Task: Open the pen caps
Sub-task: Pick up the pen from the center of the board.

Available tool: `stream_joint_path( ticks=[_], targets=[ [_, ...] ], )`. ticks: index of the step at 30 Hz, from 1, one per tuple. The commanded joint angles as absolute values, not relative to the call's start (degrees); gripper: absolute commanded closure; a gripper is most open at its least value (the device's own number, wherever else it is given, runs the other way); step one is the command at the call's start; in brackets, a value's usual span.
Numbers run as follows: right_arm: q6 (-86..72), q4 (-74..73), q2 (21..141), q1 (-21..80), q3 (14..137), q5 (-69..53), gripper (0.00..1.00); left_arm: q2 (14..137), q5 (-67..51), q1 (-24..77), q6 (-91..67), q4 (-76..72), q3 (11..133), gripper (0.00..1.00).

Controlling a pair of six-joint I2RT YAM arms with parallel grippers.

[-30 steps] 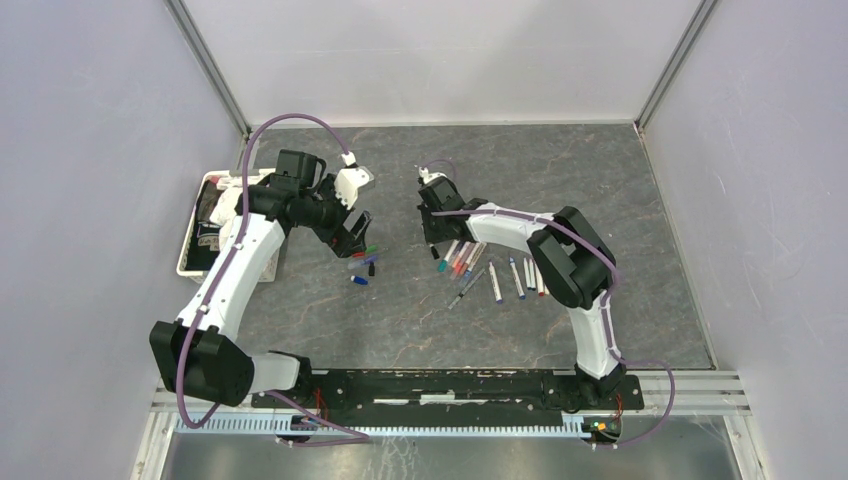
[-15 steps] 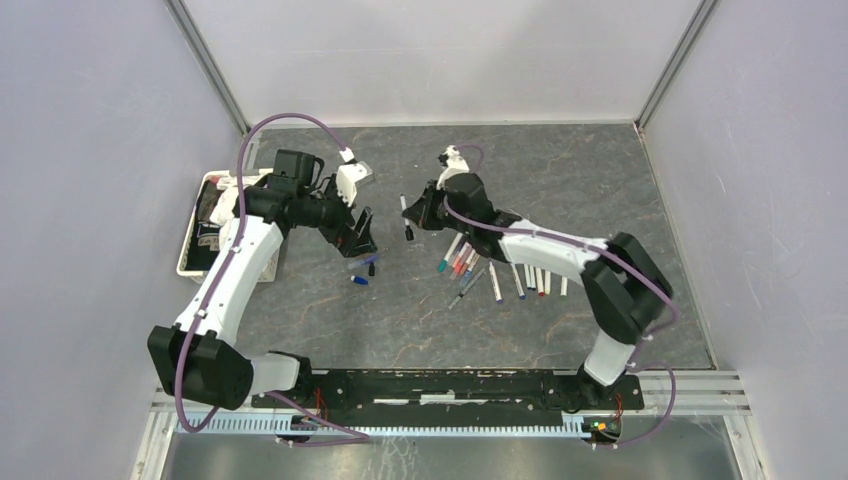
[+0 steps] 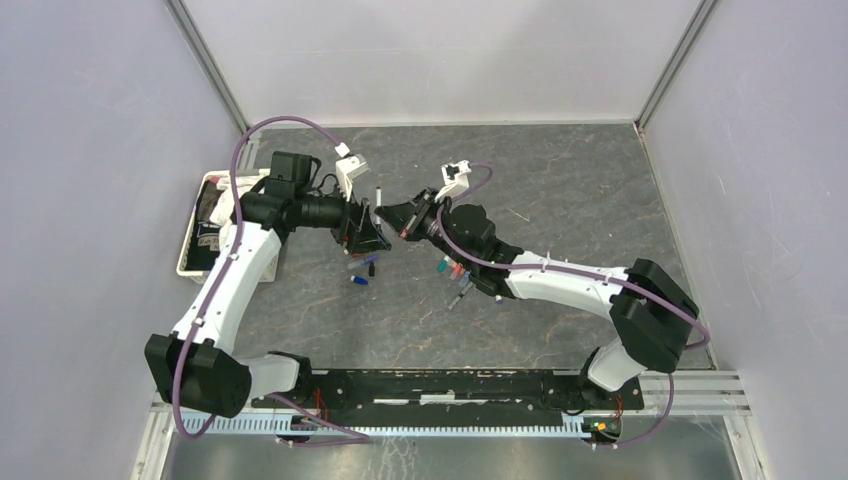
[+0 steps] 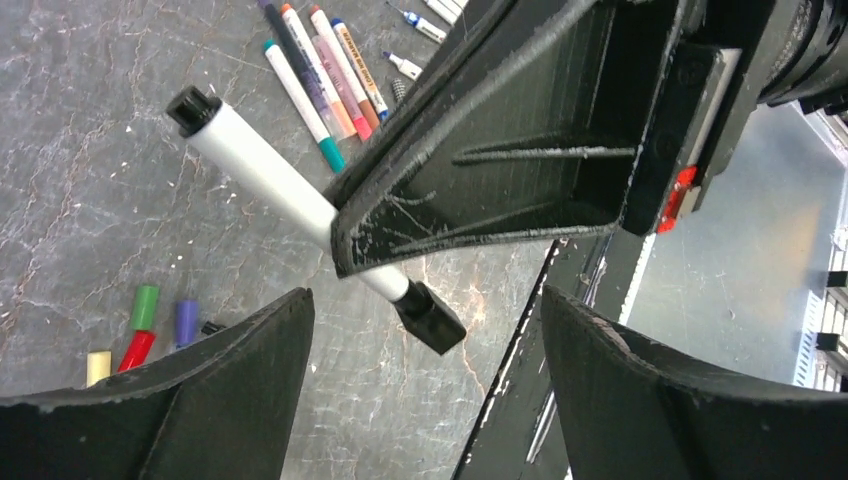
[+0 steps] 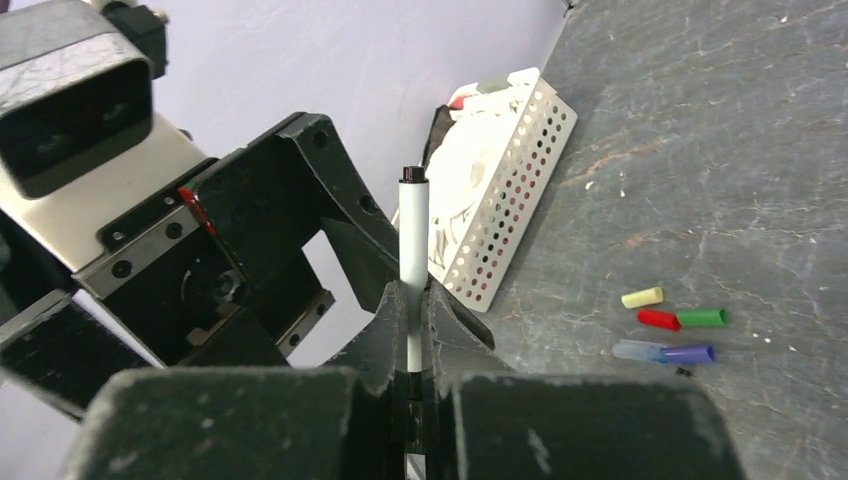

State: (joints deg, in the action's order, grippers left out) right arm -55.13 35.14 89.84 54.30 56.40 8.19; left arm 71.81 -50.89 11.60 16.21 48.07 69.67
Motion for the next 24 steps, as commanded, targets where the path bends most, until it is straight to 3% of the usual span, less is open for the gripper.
stream_joint_path(
  ticks=[1, 5, 13, 15, 18, 24],
  targets=[
    [-56.2, 39.8, 87.8, 55.9, 57.1, 13.4, 1.0, 71.4, -55.3, 11.4, 13.6, 46.1, 69.1, 0.17],
    [-56.1, 40.2, 87.7, 56.4, 56.6, 14.4, 1.0, 71.8, -54.2, 11.4, 15.2, 46.7, 68.6, 0.38],
    [-53.4, 38.9, 86.7, 57.5, 55.6, 16.9, 1.0, 71.3, -49.2, 11.4, 18.4, 47.9, 69.9, 0.96],
    [-52.8, 38.1, 86.8, 57.7, 56.0, 16.3, 0.98, 71.2, -48.1, 11.4, 19.4, 48.4, 70.2, 0.98],
    [-52.0, 35.5, 86.4, 57.4, 56.5, 15.5, 0.79, 71.3, -45.1, 11.4, 23.0, 50.0, 70.5, 0.98],
    [-46.8, 20.7, 84.0, 51.6, 62.0, 4.3, 0.56, 69.8, -32.8, 11.5, 43.1, 56.0, 67.1, 0.98]
  ],
)
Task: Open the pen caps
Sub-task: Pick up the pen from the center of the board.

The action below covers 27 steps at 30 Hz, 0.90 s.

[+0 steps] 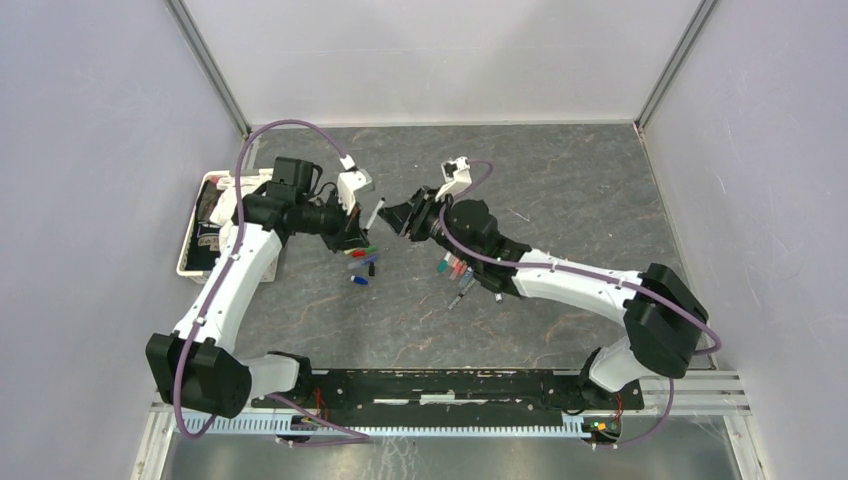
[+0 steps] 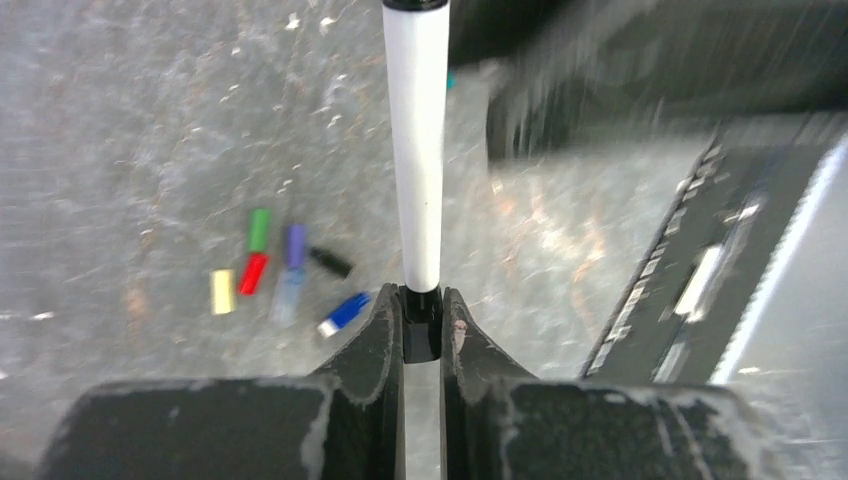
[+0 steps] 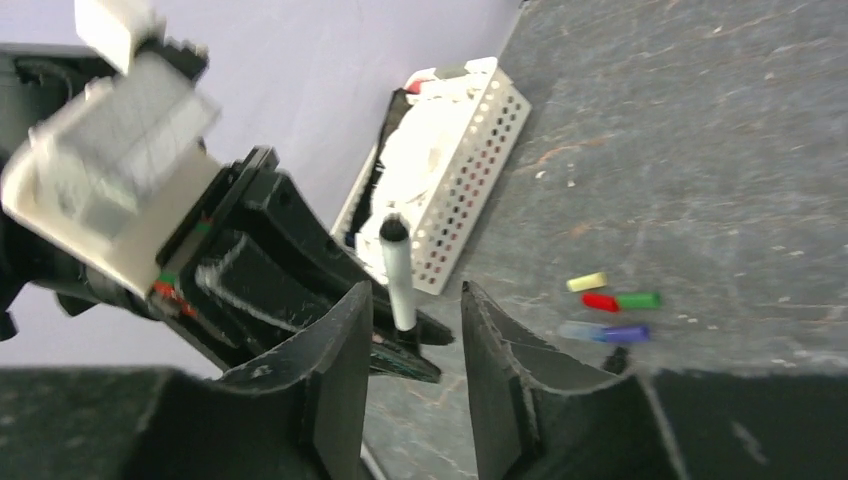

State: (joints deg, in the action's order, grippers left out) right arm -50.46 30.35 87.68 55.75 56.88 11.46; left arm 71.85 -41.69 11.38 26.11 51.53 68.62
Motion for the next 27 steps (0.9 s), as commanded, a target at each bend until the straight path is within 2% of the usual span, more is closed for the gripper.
stream_joint_path(
  ticks=[1, 6, 11, 19, 27],
  targets=[
    [-46.7, 18.2, 84.0, 50.0, 62.7, 1.1, 0.54, 69.1, -31.1, 11.6, 47.0, 57.3, 66.0, 0.98],
    [-44.8, 10.6, 88.5, 42.9, 66.9, -19.7, 0.52, 65.1, -24.8, 12.8, 61.6, 60.9, 61.4, 0.98],
    [-43.1, 4.7, 97.4, 43.1, 73.3, -35.9, 0.49, 63.0, -23.4, 16.1, 69.6, 63.4, 61.0, 0.98],
    [-45.8, 6.5, 102.0, 46.0, 74.5, -44.6, 0.48, 63.7, -16.5, 25.6, 71.2, 62.6, 60.5, 0.98],
    [-46.4, 6.8, 104.4, 47.3, 73.3, -48.3, 0.51, 64.7, -12.1, 28.6, 71.5, 62.0, 60.9, 0.98]
  ],
)
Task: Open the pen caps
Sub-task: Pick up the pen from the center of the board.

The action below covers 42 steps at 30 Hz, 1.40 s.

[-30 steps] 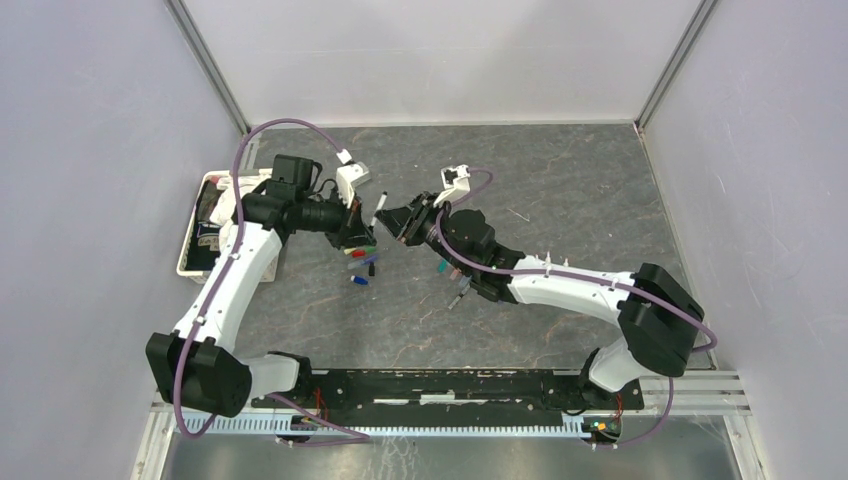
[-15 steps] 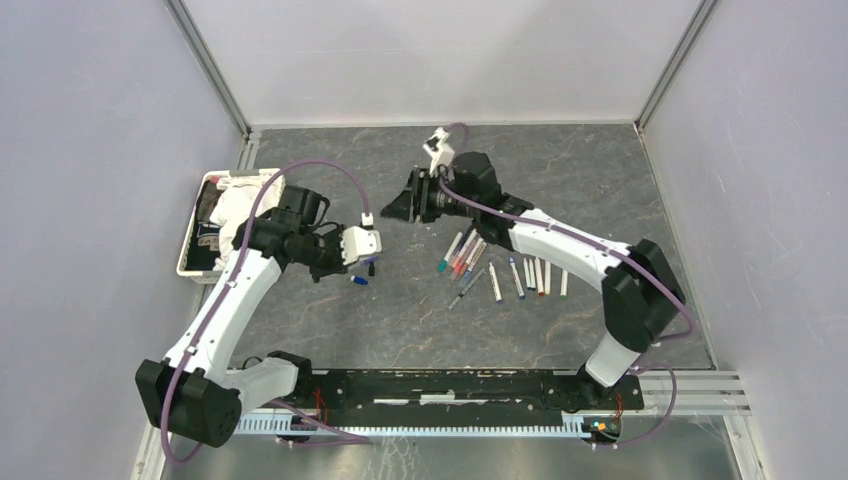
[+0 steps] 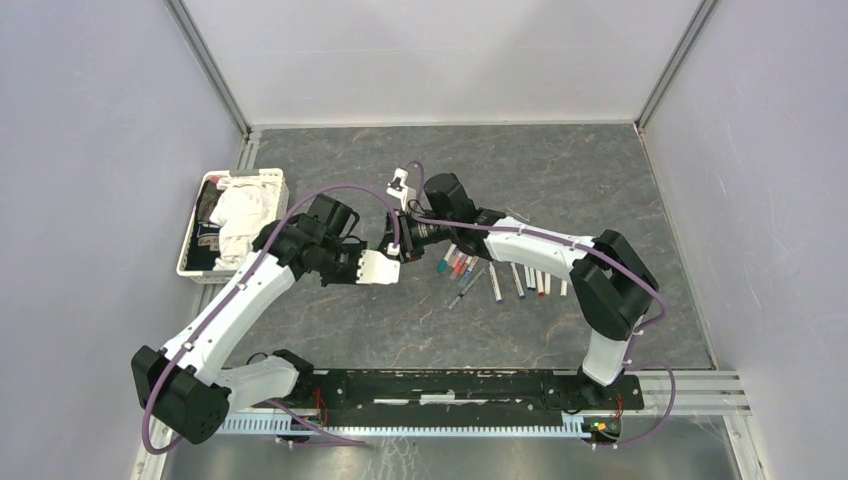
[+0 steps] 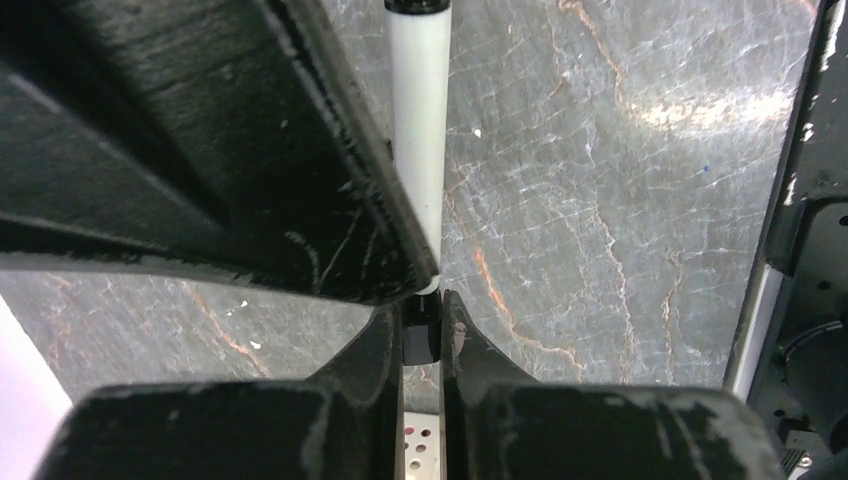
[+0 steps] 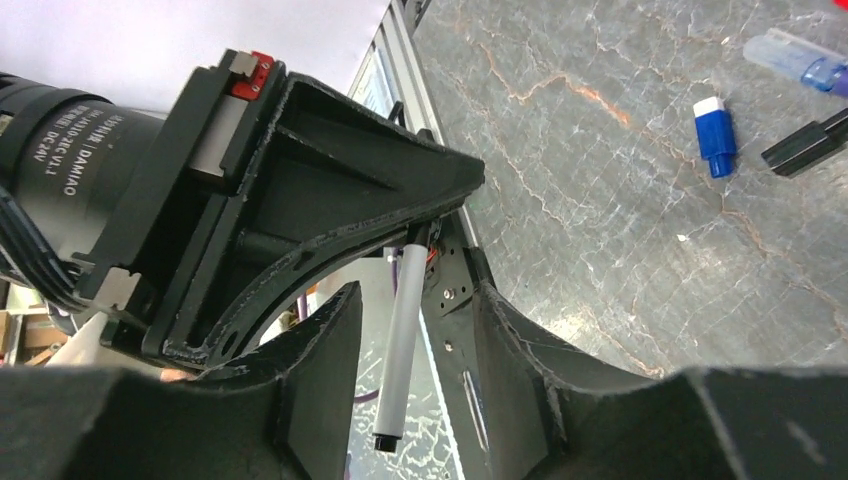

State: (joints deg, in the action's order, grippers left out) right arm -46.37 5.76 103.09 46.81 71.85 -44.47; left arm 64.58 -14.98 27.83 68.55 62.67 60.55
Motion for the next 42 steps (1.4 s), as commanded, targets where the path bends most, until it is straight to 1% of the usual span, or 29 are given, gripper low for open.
stream_joint_path(
  ticks=[1, 8, 11, 13, 16, 19, 20, 21, 22, 23, 24, 26, 31, 37, 42],
  targets=[
    [-46.1, 6.5, 104.7, 47.4, 73.3, -48.6, 0.52, 64.7, -12.1, 28.8, 71.4, 61.9, 61.0, 0.98],
    [-45.9, 6.5, 107.0, 48.0, 74.8, -52.2, 0.54, 65.3, -12.0, 29.3, 71.4, 61.7, 61.7, 0.98],
    [-45.9, 6.6, 108.1, 48.0, 75.9, -52.6, 0.58, 65.3, -12.4, 29.8, 71.2, 61.6, 61.8, 0.98],
    [-46.4, 7.6, 108.7, 48.0, 76.1, -53.1, 0.63, 65.2, -13.0, 30.1, 71.0, 61.7, 61.7, 0.98],
    [-47.8, 10.3, 109.0, 48.0, 75.5, -54.6, 0.73, 65.2, -13.7, 30.4, 70.8, 61.8, 61.5, 0.96],
    [-47.3, 10.9, 108.9, 48.0, 75.4, -55.8, 0.9, 65.7, -14.8, 30.4, 70.4, 62.6, 62.2, 0.92],
    [-47.0, 10.9, 108.7, 47.8, 75.2, -56.2, 0.96, 65.9, -15.1, 30.4, 70.2, 62.8, 62.7, 0.87],
    [-46.6, 10.9, 108.4, 47.6, 74.9, -56.6, 1.0, 66.1, -15.6, 30.4, 69.9, 63.0, 63.1, 0.75],
    [-46.1, 11.0, 108.0, 47.4, 74.5, -57.0, 1.0, 66.3, -15.9, 30.4, 69.5, 63.1, 63.6, 0.6],
    [-45.2, 11.2, 107.5, 47.0, 73.8, -57.5, 1.0, 66.5, -16.4, 30.4, 69.3, 63.3, 64.0, 0.52],
    [-44.0, 11.1, 107.0, 46.6, 73.1, -58.4, 1.0, 66.5, -17.1, 30.3, 69.4, 63.7, 64.4, 0.46],
    [-40.8, 11.1, 105.2, 45.5, 70.7, -59.6, 1.0, 66.4, -19.1, 30.2, 69.8, 64.9, 65.1, 0.42],
    [-36.8, 13.3, 101.2, 44.4, 64.1, -62.4, 1.0, 67.3, -25.4, 30.1, 69.5, 67.5, 67.5, 0.41],
    [-36.5, 15.3, 100.4, 44.4, 63.4, -64.5, 1.0, 70.5, -32.9, 30.1, 69.2, 71.8, 70.0, 0.45],
    [-36.3, 15.4, 100.7, 44.5, 64.4, -65.0, 1.0, 71.2, -32.0, 30.1, 68.9, 71.9, 69.4, 0.51]
  ],
)
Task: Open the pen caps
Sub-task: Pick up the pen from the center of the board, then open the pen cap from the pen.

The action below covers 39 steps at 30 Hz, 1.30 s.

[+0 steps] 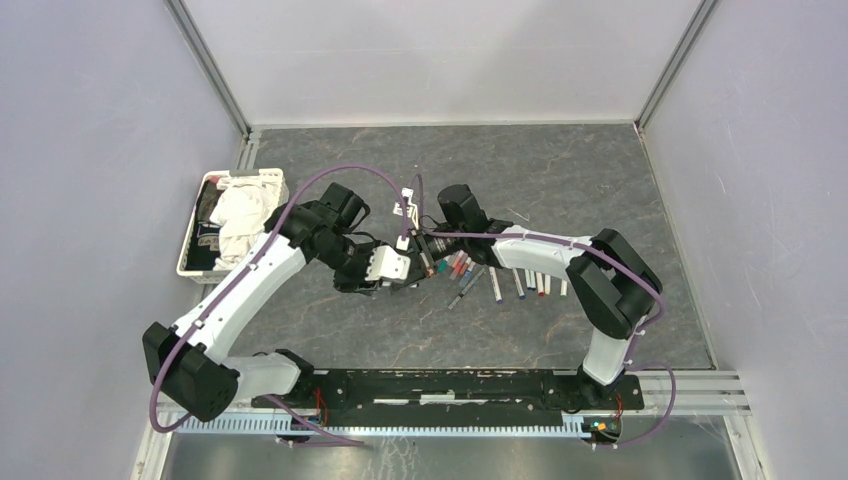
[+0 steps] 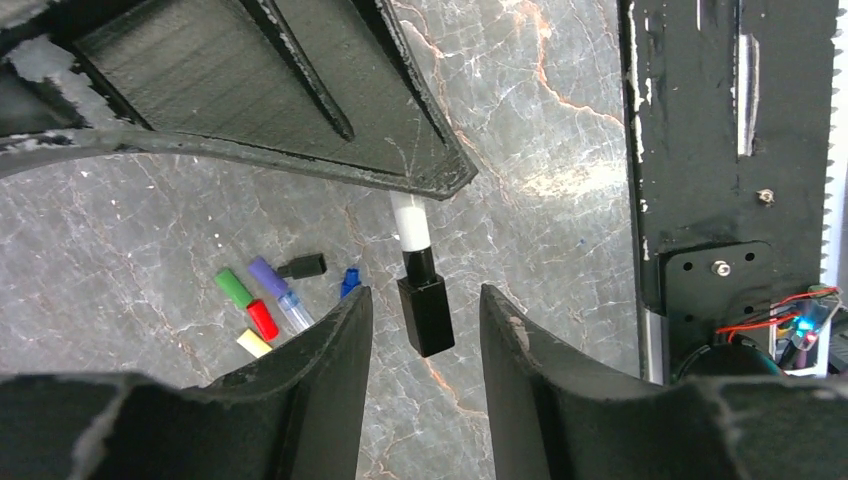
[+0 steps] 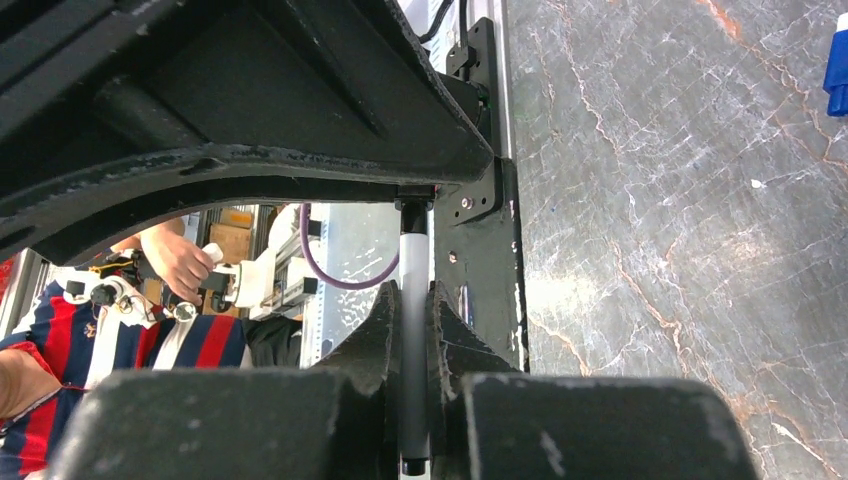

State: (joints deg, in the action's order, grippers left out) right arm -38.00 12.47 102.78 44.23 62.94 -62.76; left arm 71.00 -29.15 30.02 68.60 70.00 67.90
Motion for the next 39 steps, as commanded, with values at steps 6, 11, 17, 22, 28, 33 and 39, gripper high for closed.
stream_joint_path(
  ticks=[6, 11, 17, 22, 28, 33, 39],
  targets=[
    [-37.4, 16.8, 101.6, 44.4, 64.9, -64.9, 1.0, 71.5, -31.7, 30.1, 68.0, 70.8, 68.5, 0.59],
    [-39.6, 19.2, 102.5, 44.4, 65.9, -65.2, 1.0, 73.0, -32.9, 30.3, 67.6, 70.4, 67.5, 0.59],
    [-38.7, 18.4, 102.7, 44.4, 66.1, -65.5, 1.0, 73.3, -30.1, 30.4, 67.6, 68.4, 65.7, 0.71],
    [-33.9, 12.7, 102.2, 43.9, 65.1, -64.4, 1.0, 72.4, -26.8, 30.3, 68.1, 67.3, 65.7, 0.97],
    [-25.4, 4.1, 99.5, 41.6, 61.4, -61.9, 1.0, 72.6, -19.4, 30.1, 69.8, 66.8, 65.1, 0.98],
    [-16.6, -5.4, 95.1, 38.6, 56.8, -57.7, 1.0, 73.7, -14.5, 28.1, 72.6, 64.9, 63.7, 0.98],
    [-13.7, -7.4, 89.6, 36.0, 51.0, -51.7, 1.0, 76.6, -12.5, 25.6, 72.6, 61.0, 64.8, 0.98]
  ],
)
